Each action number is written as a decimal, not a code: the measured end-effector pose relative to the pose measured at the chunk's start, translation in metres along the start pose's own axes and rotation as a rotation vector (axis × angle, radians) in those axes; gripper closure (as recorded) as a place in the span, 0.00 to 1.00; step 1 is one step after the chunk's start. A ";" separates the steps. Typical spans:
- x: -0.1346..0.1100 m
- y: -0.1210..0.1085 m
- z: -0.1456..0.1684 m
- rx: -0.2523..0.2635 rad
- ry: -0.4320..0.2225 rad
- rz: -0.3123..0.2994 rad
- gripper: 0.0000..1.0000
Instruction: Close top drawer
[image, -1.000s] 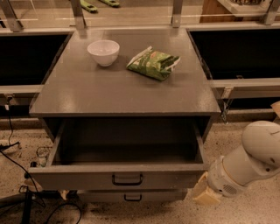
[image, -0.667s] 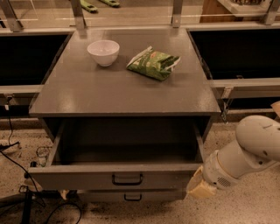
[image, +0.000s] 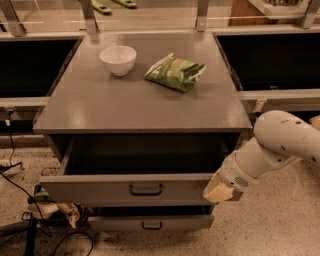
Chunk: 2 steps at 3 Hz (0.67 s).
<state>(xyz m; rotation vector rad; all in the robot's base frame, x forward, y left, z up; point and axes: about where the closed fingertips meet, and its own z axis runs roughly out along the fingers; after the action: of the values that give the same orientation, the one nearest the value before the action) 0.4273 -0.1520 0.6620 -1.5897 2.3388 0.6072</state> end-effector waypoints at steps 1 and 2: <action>0.000 0.000 0.000 0.000 0.000 0.000 1.00; 0.000 -0.007 0.003 0.006 -0.011 0.017 1.00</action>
Offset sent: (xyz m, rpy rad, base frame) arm 0.0235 -0.0048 -0.0156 0.0277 -0.0041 -0.0720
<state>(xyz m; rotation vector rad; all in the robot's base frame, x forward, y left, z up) 0.4336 -0.1528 0.6580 -1.5619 2.3457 0.6107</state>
